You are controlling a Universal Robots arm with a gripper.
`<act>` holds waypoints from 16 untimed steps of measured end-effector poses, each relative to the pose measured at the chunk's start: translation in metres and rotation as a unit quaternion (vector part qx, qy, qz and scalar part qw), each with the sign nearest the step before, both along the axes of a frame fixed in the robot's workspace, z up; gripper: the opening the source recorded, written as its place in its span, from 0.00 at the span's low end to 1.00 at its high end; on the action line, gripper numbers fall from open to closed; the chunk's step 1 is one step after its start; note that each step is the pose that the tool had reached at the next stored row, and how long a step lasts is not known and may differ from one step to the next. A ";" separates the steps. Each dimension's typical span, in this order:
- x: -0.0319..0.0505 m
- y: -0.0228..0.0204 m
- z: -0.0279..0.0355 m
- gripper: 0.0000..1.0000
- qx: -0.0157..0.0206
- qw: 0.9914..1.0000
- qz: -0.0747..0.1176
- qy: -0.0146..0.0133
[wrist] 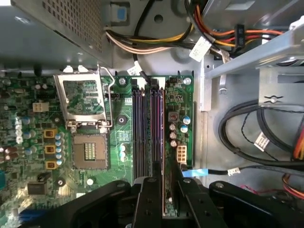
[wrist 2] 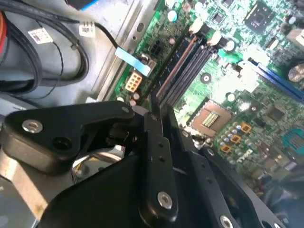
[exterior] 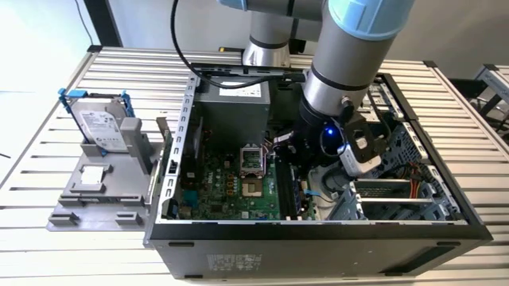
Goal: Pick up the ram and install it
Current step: 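Insert the ram into the slot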
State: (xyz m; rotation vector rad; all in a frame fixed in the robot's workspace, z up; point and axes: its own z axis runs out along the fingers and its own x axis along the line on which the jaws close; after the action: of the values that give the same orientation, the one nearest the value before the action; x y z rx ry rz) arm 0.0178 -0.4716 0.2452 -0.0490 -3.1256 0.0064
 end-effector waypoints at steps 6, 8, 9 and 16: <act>0.0000 0.0000 0.0001 0.00 0.000 1.000 0.002 0.000; 0.0000 0.0000 0.0001 0.00 0.000 1.000 0.002 0.000; 0.0000 0.0000 0.0001 0.00 0.000 1.000 0.003 0.000; 0.0000 0.0000 0.0001 0.00 0.000 1.000 0.004 0.000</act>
State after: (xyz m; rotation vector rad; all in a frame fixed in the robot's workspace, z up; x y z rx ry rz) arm 0.0178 -0.4716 0.2453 -0.0352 -3.1258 0.0070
